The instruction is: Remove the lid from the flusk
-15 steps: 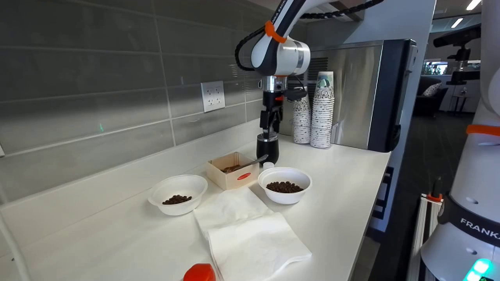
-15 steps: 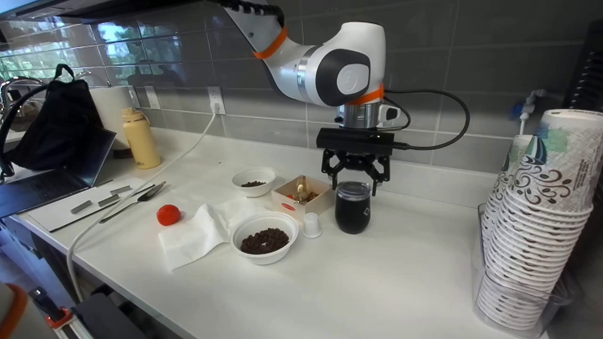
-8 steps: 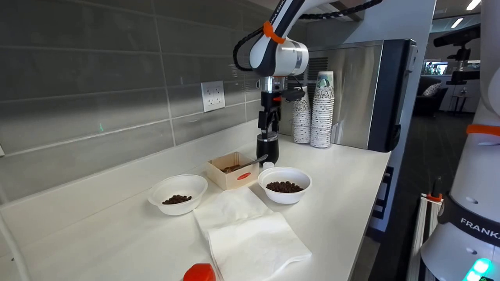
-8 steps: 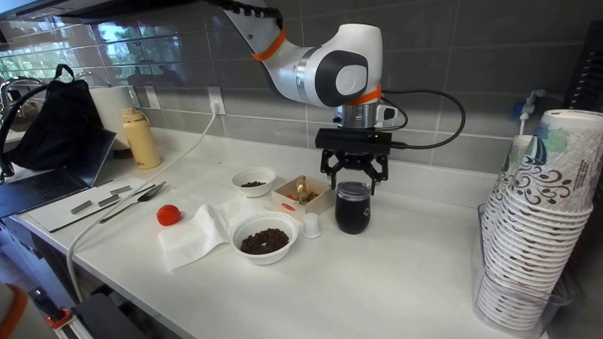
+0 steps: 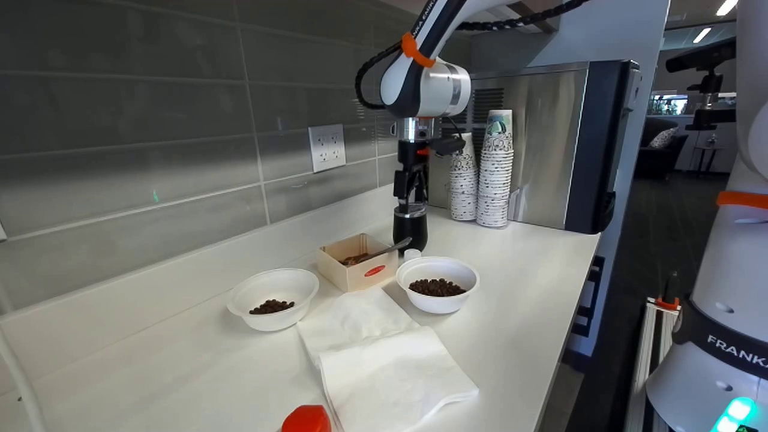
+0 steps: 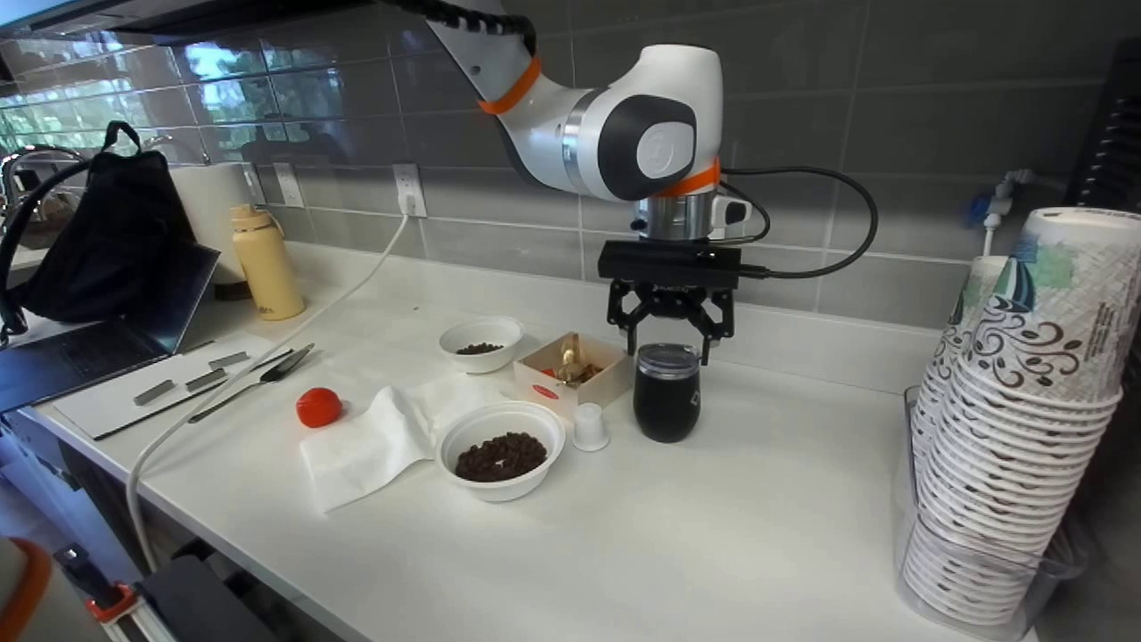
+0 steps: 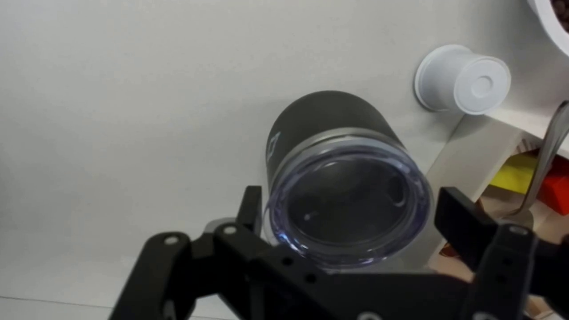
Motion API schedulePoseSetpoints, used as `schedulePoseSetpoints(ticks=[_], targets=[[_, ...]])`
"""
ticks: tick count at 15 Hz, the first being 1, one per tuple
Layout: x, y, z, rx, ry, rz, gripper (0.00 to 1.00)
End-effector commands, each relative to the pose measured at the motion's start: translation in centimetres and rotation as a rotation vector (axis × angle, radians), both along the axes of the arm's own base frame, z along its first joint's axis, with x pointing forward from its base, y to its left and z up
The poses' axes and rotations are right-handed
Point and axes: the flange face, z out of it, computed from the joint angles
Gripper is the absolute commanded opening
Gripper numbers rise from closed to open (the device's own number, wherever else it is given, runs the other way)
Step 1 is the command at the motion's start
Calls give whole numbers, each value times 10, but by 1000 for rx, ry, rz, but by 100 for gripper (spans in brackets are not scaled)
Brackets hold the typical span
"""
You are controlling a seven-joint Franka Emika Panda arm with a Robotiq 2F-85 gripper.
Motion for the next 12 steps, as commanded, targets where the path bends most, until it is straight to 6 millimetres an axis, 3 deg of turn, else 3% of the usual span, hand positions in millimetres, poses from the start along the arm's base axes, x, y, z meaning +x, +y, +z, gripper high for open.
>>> schedulePoseSetpoints(ticks=[1, 4, 6, 7, 12], targets=[[6, -4, 1, -13, 0, 4, 100], [6, -4, 0, -14, 0, 5, 100], [6, -4, 0, -15, 0, 8, 74], [7, -4, 0, -14, 0, 10, 66], [5, -3, 1, -12, 1, 18, 66]])
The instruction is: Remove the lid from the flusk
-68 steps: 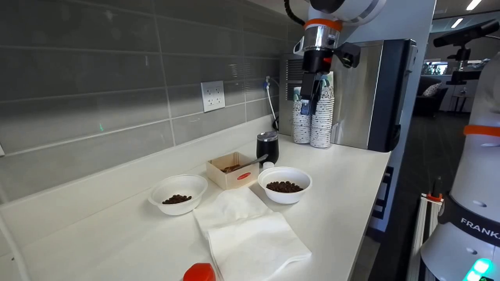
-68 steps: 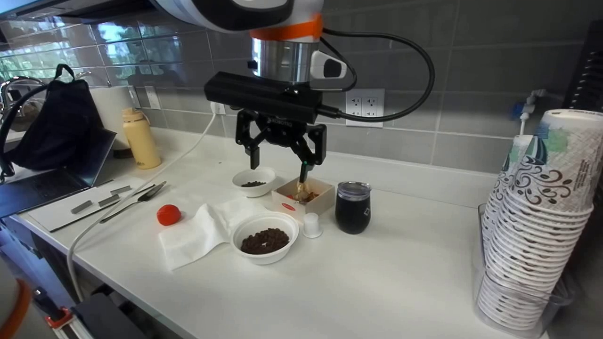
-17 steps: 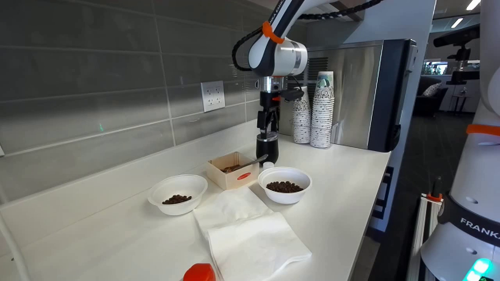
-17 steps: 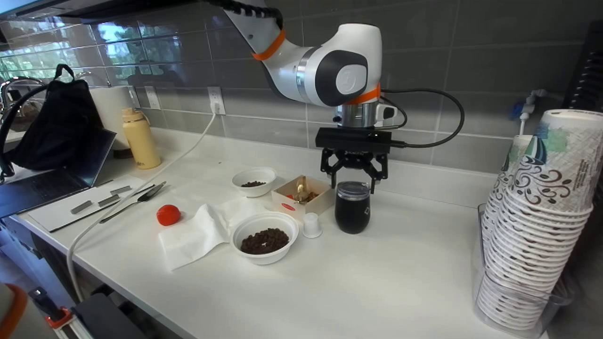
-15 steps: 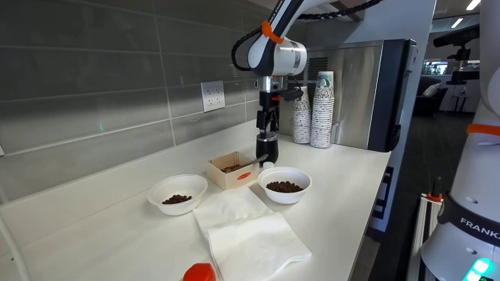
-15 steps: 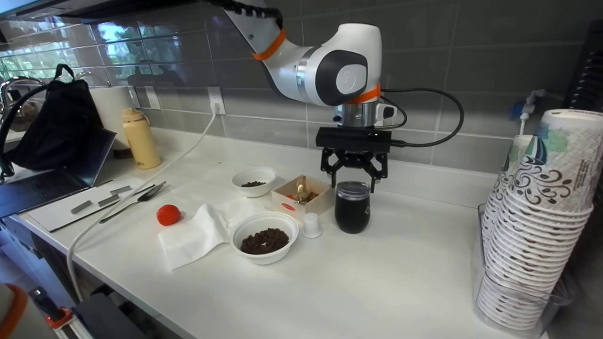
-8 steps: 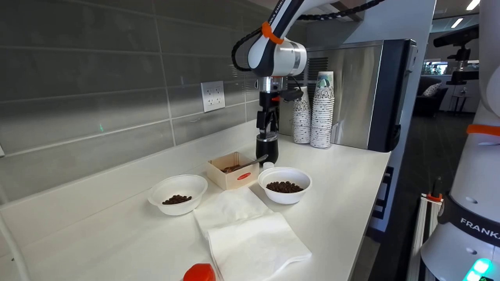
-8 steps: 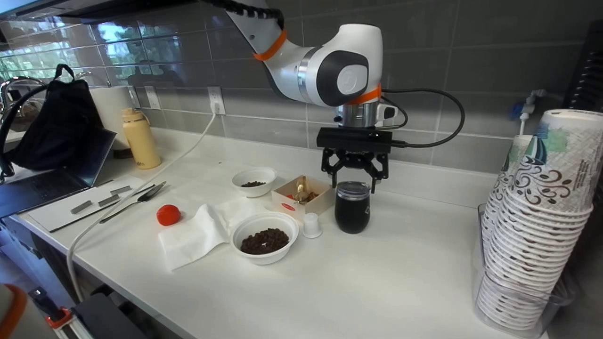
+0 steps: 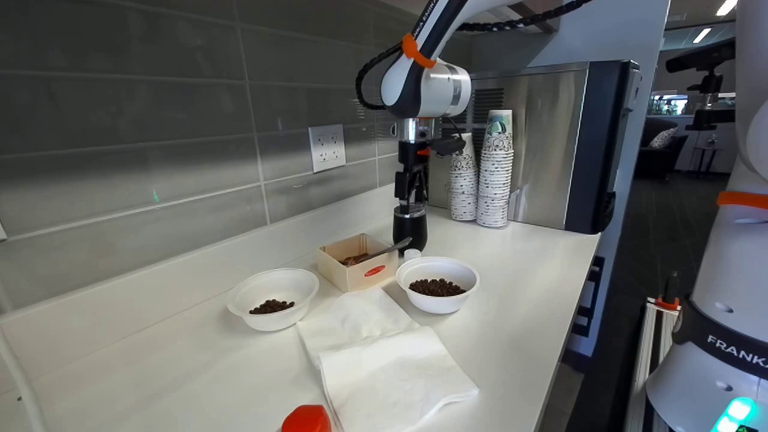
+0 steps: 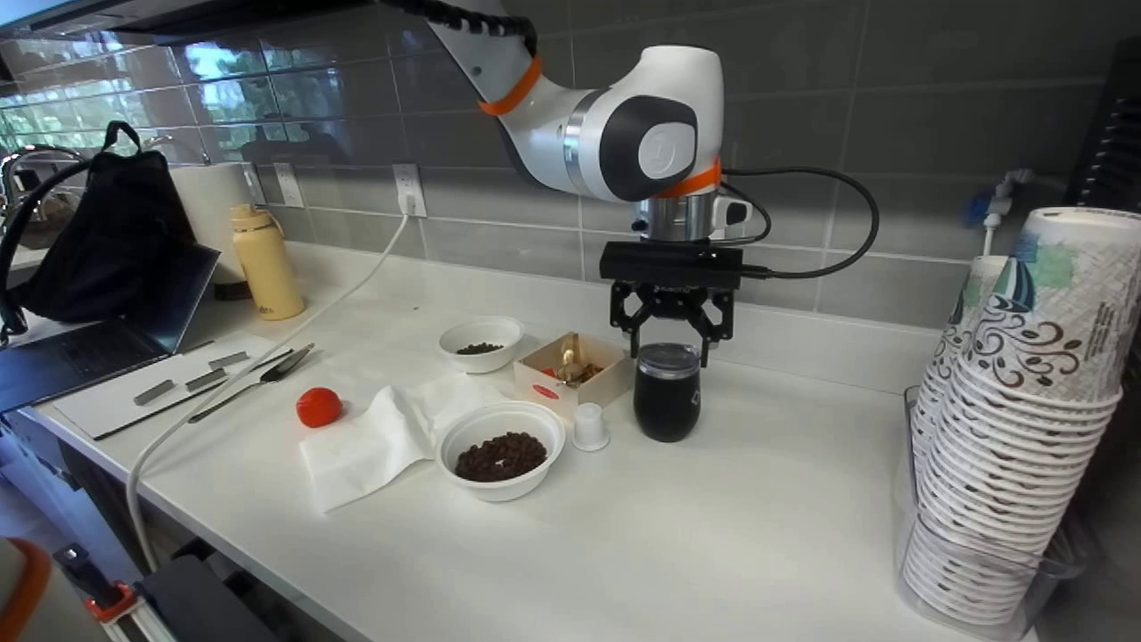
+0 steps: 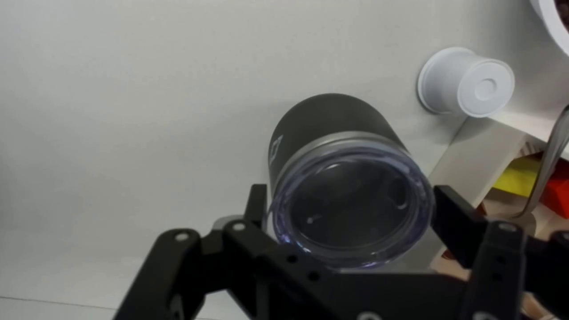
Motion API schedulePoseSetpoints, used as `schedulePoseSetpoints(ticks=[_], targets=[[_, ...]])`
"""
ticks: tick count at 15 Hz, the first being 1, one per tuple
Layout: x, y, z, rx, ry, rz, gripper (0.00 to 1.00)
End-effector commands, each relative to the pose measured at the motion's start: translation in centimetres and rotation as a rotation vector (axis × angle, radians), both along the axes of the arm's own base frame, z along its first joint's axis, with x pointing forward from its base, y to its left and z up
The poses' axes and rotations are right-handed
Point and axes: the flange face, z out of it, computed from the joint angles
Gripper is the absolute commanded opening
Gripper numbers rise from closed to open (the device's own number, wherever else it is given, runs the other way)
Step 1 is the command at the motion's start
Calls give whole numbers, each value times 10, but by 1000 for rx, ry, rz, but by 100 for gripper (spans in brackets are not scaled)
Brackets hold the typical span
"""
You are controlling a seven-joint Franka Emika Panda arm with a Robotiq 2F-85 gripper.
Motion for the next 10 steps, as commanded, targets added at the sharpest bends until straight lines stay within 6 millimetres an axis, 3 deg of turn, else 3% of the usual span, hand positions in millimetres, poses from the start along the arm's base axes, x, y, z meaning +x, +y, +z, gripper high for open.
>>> schedulePoseSetpoints(ticks=[1, 10], targets=[[5, -1, 5, -9, -5, 13, 66], [3, 2, 16, -3, -27, 12, 66]])
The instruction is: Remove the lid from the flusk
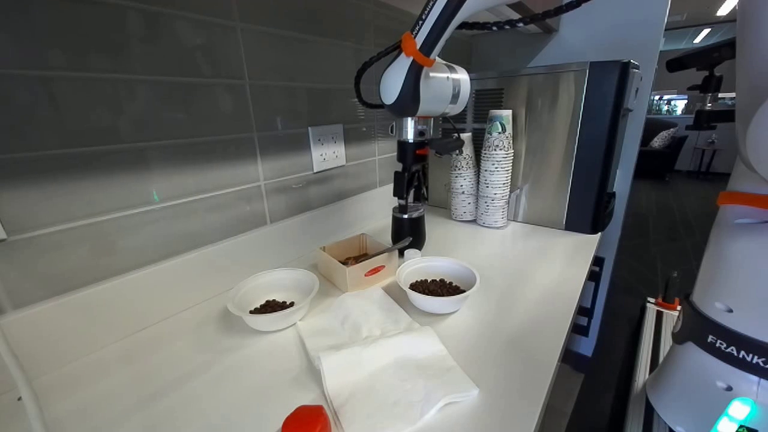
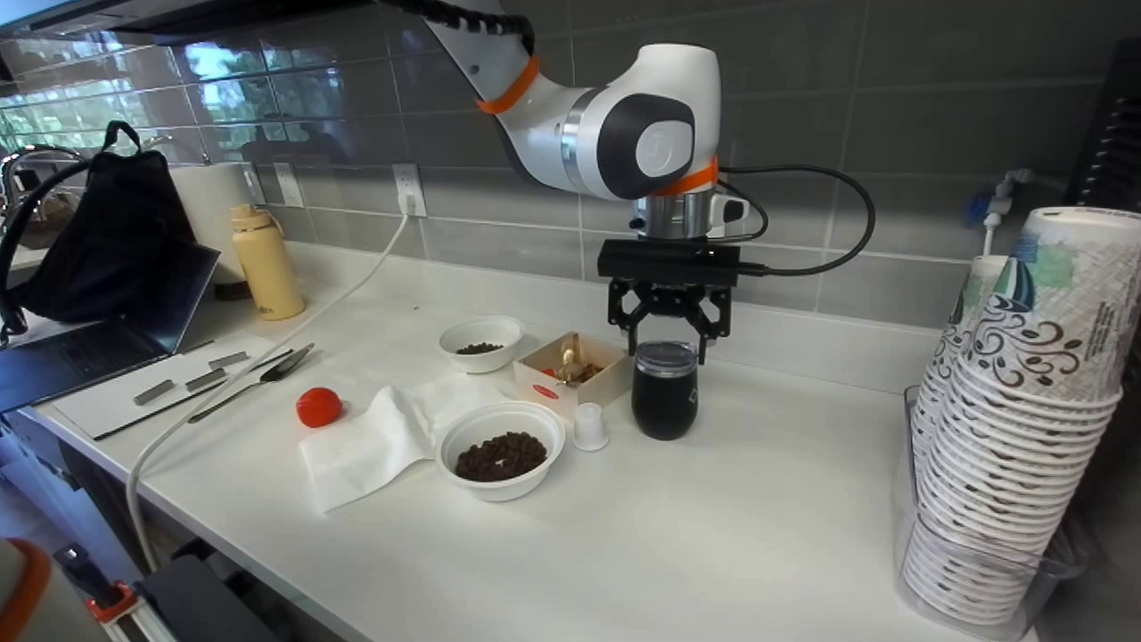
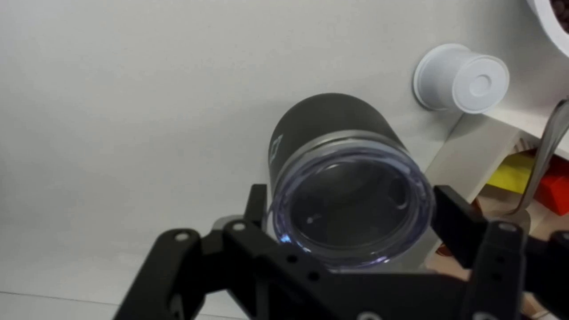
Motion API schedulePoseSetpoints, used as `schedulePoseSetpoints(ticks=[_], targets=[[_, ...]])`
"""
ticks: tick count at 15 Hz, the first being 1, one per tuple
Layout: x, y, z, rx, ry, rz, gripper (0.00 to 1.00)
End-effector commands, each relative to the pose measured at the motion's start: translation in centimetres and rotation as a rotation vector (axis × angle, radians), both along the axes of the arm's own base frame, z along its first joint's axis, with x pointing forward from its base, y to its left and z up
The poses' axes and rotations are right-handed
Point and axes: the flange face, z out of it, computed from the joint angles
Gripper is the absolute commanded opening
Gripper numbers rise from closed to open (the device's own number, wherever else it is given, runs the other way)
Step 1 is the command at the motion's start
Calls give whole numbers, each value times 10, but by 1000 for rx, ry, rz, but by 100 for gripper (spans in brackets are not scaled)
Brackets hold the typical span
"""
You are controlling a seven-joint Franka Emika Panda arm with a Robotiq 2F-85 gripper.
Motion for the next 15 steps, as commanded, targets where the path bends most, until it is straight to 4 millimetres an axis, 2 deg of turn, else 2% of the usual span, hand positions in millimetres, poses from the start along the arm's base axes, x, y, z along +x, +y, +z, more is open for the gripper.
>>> schedulePoseSetpoints(ticks=[1, 8, 12, 15], targets=[[1, -1, 16, -4, -26, 5, 66], [-5, 0, 29, -4, -56, 1, 66], [-20, -2, 37, 3, -77, -10, 66], [-39, -4, 39, 3, -83, -22, 66]])
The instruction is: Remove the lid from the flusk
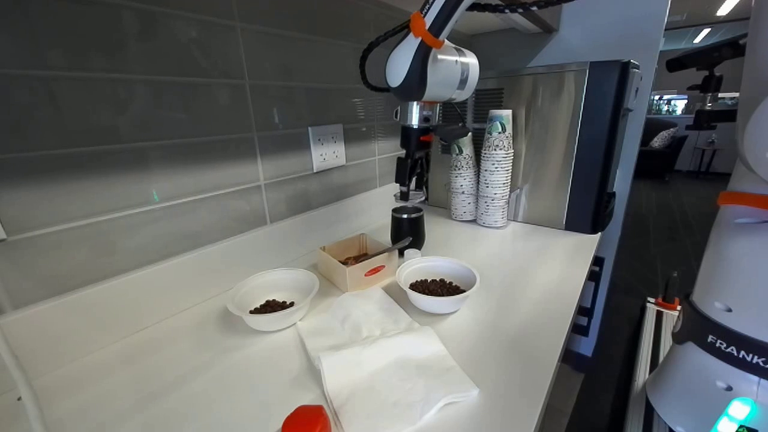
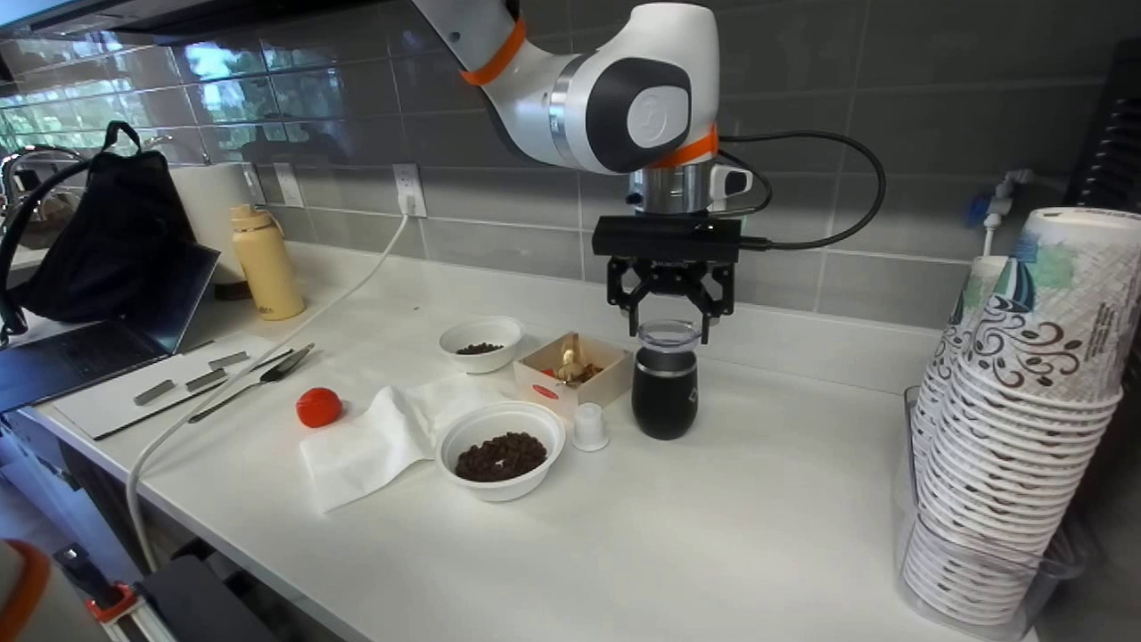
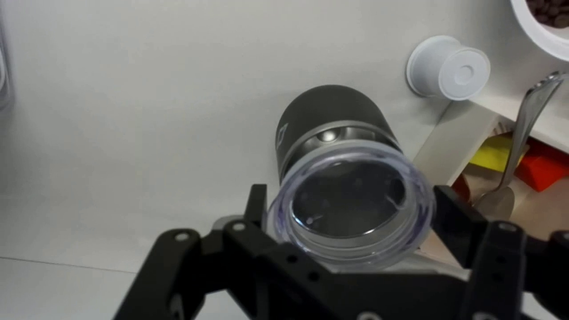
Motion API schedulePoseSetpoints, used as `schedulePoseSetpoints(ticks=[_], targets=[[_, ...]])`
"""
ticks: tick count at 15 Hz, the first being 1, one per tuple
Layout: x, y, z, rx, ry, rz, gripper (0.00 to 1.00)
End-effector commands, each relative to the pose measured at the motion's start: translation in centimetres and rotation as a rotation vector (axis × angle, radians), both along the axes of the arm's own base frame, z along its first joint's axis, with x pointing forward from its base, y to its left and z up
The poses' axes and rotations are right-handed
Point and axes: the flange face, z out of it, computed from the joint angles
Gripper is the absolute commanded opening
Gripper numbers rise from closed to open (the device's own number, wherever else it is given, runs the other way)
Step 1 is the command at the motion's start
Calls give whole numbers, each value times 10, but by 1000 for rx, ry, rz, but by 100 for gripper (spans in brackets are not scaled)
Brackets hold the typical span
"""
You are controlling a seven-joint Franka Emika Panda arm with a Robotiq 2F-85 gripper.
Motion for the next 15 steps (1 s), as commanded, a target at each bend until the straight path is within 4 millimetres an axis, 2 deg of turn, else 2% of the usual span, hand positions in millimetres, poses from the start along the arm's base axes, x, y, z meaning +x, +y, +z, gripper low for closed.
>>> schedulePoseSetpoints(ticks=[1, 8, 12, 15], targets=[[-34, 0, 9, 3, -34, -12, 66], [-85, -1, 1, 6, -45, -55, 66], [-96, -20, -10, 6, -45, -108, 66], [-95, -39, -26, 4, -34, -146, 66]])
